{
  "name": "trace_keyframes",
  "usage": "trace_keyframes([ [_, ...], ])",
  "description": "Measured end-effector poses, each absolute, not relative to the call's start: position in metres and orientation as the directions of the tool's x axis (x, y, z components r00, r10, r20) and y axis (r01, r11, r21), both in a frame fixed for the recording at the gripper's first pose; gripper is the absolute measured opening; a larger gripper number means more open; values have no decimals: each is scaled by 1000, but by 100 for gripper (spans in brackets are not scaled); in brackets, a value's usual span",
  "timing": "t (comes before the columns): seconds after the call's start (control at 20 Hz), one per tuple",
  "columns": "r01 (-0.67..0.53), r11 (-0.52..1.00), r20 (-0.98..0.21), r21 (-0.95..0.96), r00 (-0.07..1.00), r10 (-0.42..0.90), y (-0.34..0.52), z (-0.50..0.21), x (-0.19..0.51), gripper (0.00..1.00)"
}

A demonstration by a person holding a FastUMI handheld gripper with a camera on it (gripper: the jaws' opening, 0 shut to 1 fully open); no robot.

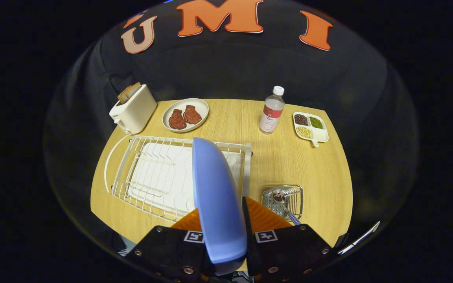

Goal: Take the plate from the dish rack, then take the spoon from the basket and place it into the plate.

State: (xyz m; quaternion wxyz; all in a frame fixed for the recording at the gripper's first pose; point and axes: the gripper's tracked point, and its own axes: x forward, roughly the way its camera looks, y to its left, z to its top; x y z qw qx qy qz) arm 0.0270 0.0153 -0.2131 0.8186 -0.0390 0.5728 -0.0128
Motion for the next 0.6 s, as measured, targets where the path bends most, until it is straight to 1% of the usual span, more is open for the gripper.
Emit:
trace_keyframes([
  [0.2, -37, 997, -933, -73, 356, -55, 10, -204, -14, 31],
  [0.45, -73, 997, -949, -11, 316, 12, 20, -220, -76, 31],
  [0.6, -57, 998, -956, 28, 290, 43, 23, -238, -106, 31],
])
